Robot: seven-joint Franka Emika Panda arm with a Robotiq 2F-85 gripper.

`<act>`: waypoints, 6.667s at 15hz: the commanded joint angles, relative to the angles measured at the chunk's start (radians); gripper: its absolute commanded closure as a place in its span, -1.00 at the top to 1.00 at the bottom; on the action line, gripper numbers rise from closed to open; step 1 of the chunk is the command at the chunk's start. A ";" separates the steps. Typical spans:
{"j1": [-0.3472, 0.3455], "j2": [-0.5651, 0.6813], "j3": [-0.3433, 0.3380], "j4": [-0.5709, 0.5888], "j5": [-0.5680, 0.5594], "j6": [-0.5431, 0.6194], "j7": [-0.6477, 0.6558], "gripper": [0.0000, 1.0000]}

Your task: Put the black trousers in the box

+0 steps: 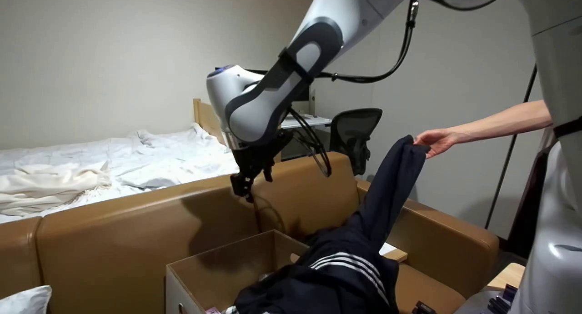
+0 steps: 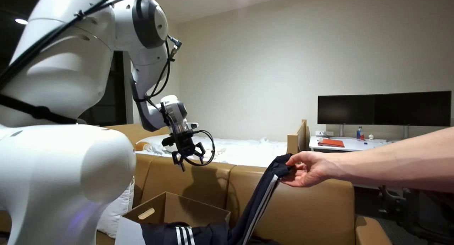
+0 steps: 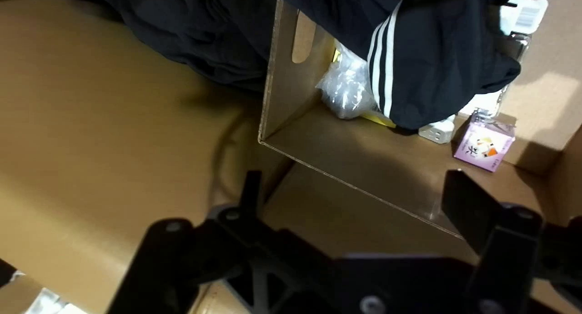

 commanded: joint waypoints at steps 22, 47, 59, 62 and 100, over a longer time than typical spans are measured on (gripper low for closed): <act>-0.488 -0.491 -0.048 -0.639 0.178 0.319 0.181 1.00; -0.466 -0.300 -0.079 -0.564 0.248 0.386 0.165 1.00; -0.435 -0.175 -0.117 -0.493 0.335 0.377 0.137 0.33; -0.425 -0.175 -0.127 -0.482 0.328 0.374 0.142 -0.06; -0.113 0.273 0.099 0.203 0.165 -0.013 -0.036 -0.97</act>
